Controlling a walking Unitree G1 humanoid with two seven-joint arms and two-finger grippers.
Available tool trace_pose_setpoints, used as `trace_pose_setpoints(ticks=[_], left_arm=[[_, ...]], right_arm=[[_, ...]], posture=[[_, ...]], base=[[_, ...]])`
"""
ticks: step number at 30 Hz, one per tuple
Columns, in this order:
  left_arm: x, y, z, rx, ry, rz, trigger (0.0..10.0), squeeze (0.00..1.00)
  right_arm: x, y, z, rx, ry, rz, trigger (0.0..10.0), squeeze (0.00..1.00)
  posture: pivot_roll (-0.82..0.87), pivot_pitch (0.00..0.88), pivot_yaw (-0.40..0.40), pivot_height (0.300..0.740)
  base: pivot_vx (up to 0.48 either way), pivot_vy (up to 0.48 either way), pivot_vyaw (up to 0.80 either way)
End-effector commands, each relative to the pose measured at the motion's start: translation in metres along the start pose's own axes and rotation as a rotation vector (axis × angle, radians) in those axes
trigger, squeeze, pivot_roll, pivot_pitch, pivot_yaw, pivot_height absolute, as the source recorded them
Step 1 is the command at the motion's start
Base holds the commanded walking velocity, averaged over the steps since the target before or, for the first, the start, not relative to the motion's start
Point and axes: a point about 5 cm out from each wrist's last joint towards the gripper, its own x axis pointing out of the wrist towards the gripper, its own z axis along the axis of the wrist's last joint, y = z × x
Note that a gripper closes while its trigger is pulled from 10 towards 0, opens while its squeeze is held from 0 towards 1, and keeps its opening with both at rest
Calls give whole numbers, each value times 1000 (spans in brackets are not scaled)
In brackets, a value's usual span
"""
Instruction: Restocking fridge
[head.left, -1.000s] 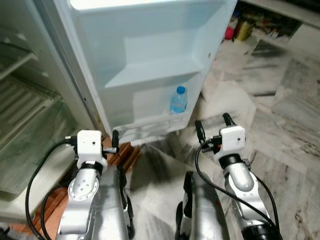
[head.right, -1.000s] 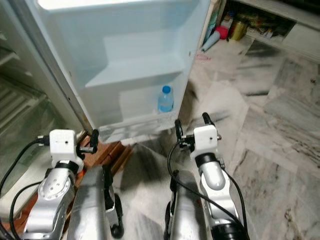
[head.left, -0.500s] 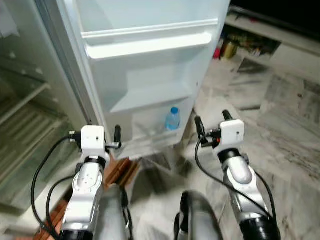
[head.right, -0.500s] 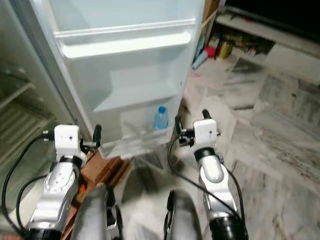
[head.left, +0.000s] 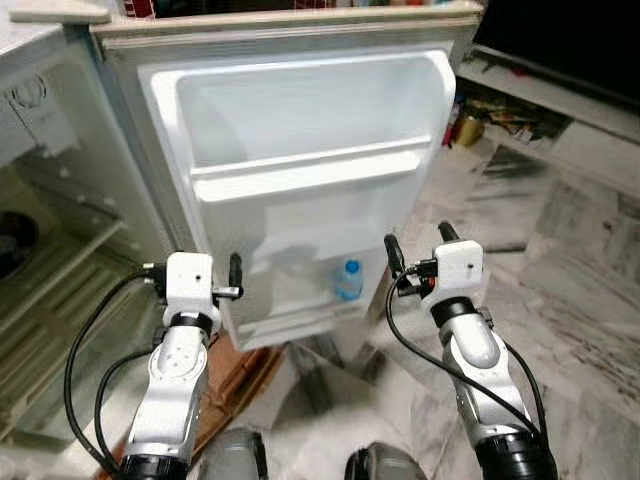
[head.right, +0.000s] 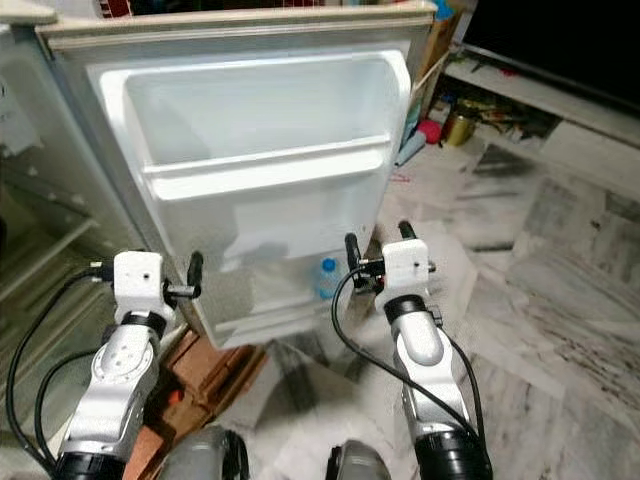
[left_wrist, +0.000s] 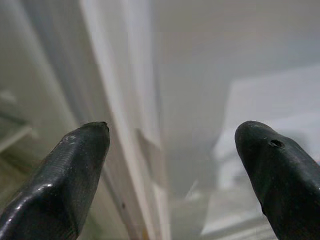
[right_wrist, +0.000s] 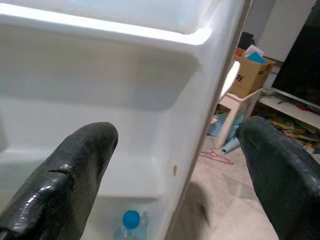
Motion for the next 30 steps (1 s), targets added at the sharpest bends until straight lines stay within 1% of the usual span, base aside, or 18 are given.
trace_pose_setpoints(ticks=[1,7,11,12,16,18,21,30], left_arm=[[-1,0,-3,9,17,-4,10000,0],[-2,1,-2,17,17,-16,10000,0],[-2,-2,-3,24,22,-27,10000,0],[-2,-2,-3,21,23,-28,10000,0],[-2,-3,-3,23,23,-29,10000,0],[-2,-3,-3,21,23,-28,10000,0],[-2,-3,-3,18,23,-26,10000,0],[2,-3,-3,31,26,-28,10000,0]], right_arm=[[0,1,-3,-4,25,-1,10000,0],[-2,8,-10,-14,60,7,10000,0],[-2,8,-12,-1,76,8,10000,0],[-1,6,-13,18,80,1,10000,0],[-1,6,-12,15,74,5,10000,0],[0,9,-8,15,47,30,10000,0],[0,11,-5,-11,33,47,10000,0],[1,10,-6,7,31,48,10000,0]], posture=[[59,70,-30,740],[65,78,-15,740],[67,73,-24,740],[71,74,-30,740],[75,71,-38,740],[74,70,-39,740],[73,71,-39,740],[68,67,-36,740]], base=[[0,-259,0],[0,-392,0],[0,-480,0],[0,-480,0],[0,-480,0],[0,-480,0],[0,-480,721],[0,-480,690]])
